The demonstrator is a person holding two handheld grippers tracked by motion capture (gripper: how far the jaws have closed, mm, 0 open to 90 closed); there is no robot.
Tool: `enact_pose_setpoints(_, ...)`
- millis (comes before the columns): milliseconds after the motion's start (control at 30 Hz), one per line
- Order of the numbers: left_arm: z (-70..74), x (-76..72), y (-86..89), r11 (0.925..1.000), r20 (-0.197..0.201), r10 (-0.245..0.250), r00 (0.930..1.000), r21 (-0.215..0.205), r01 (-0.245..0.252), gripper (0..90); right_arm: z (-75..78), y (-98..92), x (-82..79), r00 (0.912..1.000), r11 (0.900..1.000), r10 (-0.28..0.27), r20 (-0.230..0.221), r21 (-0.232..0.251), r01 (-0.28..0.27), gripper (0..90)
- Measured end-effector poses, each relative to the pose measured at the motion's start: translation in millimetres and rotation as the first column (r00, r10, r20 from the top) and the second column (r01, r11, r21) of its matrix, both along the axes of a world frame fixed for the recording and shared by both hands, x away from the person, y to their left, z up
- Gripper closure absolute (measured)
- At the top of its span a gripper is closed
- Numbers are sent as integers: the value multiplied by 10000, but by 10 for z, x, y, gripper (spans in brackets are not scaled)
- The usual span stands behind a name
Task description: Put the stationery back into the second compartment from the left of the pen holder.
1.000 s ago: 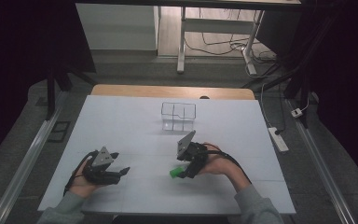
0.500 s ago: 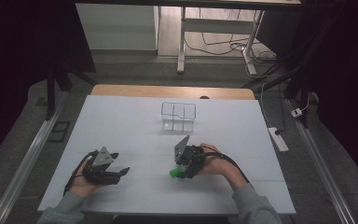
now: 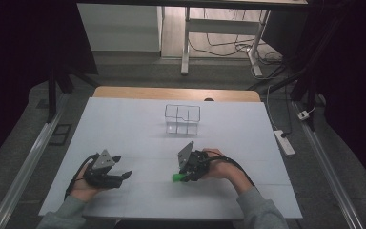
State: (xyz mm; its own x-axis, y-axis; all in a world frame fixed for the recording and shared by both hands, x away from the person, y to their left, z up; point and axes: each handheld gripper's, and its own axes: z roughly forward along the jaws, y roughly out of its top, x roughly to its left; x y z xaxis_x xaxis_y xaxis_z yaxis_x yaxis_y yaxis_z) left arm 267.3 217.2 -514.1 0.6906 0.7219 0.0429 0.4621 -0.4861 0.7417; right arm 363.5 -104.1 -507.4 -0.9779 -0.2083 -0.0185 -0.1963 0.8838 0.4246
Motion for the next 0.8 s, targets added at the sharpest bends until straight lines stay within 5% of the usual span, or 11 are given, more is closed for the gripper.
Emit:
enact_pose_setpoints(233,-1,1,17,10000,4,59,10000,-39,-59,289,22,-5,-18,9998,9999,-158,147,-25,158,663)
enact_pose_setpoints(433,-1,1,23,10000,4,81,10000,-35,-81,290,136,-62,-4,9979,9962,-598,234,656,582,663)
enact_pose_setpoints(800,4,-2,21,10000,36,65,10000,-36,-64,290,430,-218,8,9878,9635,-1494,434,2307,1356,662)
